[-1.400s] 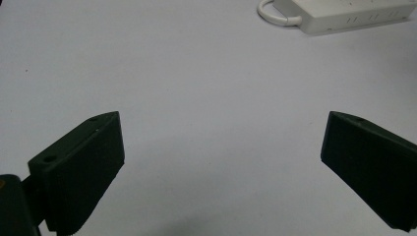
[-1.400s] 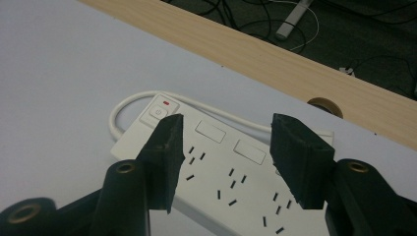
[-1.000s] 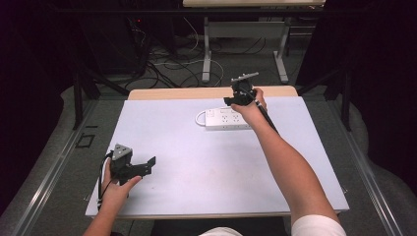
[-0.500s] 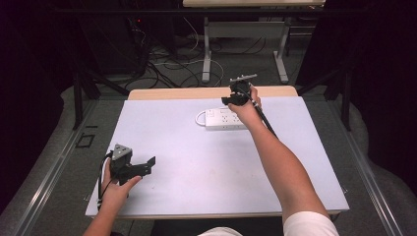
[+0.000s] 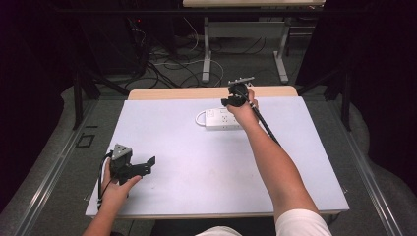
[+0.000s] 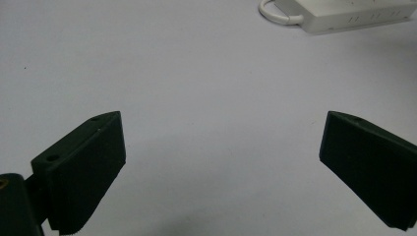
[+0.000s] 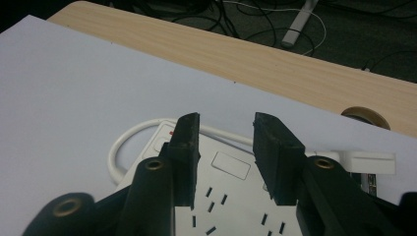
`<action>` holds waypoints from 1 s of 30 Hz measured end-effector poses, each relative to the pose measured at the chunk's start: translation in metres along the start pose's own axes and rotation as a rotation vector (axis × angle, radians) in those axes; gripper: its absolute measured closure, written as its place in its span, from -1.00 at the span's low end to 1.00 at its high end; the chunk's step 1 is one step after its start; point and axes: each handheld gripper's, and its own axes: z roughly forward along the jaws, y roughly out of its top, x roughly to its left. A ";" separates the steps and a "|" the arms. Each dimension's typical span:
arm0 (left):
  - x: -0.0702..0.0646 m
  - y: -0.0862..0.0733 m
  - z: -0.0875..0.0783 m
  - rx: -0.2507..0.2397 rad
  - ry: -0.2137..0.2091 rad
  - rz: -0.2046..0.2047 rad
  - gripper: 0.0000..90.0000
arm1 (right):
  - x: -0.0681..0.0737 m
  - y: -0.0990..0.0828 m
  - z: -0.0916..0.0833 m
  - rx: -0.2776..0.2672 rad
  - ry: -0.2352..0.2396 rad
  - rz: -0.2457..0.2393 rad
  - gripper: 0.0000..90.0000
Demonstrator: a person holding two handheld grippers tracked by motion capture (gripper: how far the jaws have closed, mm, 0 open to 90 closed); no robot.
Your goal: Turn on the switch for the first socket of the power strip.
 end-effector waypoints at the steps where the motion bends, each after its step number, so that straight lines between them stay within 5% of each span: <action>1: 0.000 0.000 0.000 0.000 0.002 -0.003 -0.92 | 0.000 0.000 0.000 0.006 -0.004 -0.002 0.46; 20: 0.001 -0.004 -0.005 -0.006 0.007 -0.007 -0.92 | 0.001 -0.004 0.016 0.001 0.000 0.004 1.00; 30: 0.001 -0.006 -0.007 -0.003 0.008 -0.015 -0.92 | -0.002 -0.007 0.025 0.018 -0.006 0.024 1.00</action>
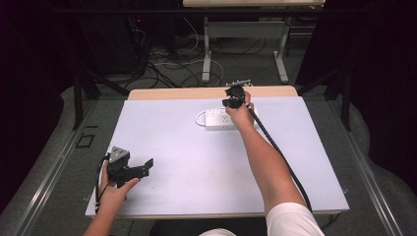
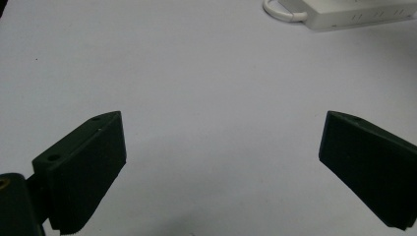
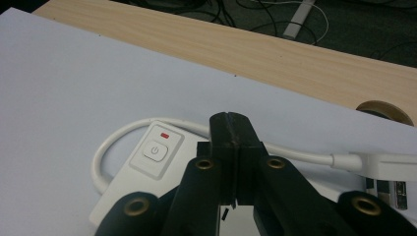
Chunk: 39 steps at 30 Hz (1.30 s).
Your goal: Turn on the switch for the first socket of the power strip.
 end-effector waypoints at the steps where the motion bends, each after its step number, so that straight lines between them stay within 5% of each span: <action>1: 0.000 0.000 0.000 0.000 0.000 0.000 -0.92 | -0.001 -0.001 0.002 0.005 0.001 -0.002 1.00; 39: 0.000 -0.001 0.000 0.019 0.003 0.004 -0.90 | 0.001 -0.017 0.028 0.076 0.033 0.008 1.00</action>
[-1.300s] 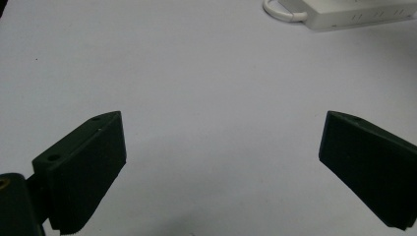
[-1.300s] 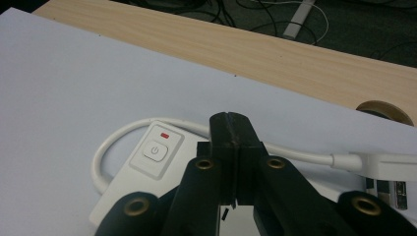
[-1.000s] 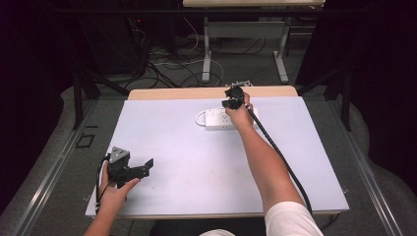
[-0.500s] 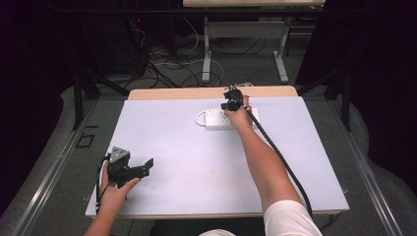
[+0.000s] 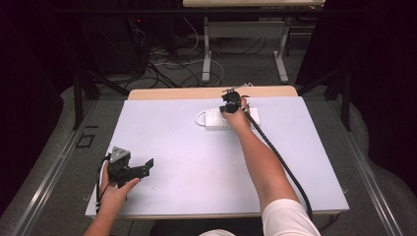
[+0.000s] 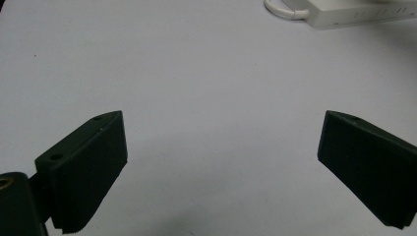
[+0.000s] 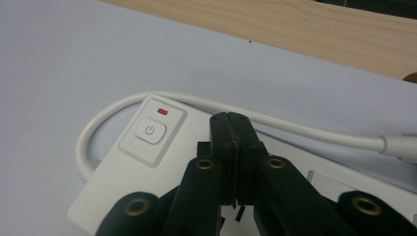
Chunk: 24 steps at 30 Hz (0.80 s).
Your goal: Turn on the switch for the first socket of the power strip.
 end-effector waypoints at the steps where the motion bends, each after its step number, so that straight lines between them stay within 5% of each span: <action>1: 0.000 0.000 0.000 0.001 0.000 0.001 -0.90 | 0.001 0.000 0.001 0.001 0.002 0.004 1.00; 24: -0.001 0.000 0.001 -0.002 -0.001 -0.003 -0.89 | 0.003 -0.002 0.003 0.005 -0.002 0.007 1.00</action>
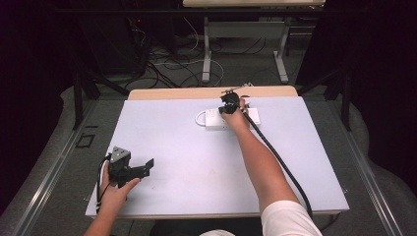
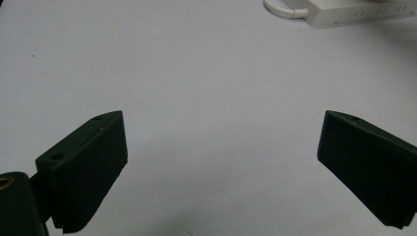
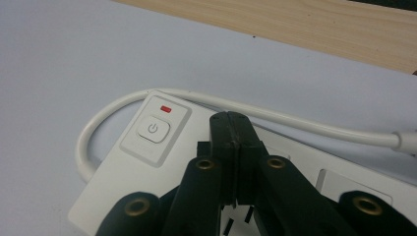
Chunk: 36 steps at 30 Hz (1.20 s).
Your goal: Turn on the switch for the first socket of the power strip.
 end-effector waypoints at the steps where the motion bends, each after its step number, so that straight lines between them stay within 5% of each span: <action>1: 0.000 0.000 0.000 0.005 -0.004 0.002 -0.89 | 0.000 0.000 0.000 -0.006 0.001 -0.001 1.00; 22: -0.002 0.001 0.003 0.005 -0.008 0.008 -0.89 | 0.008 0.002 -0.010 0.010 0.039 -0.058 0.68; 36: -0.003 0.001 0.006 0.010 -0.007 0.012 -0.89 | 0.016 0.005 -0.029 0.056 0.037 -0.080 0.11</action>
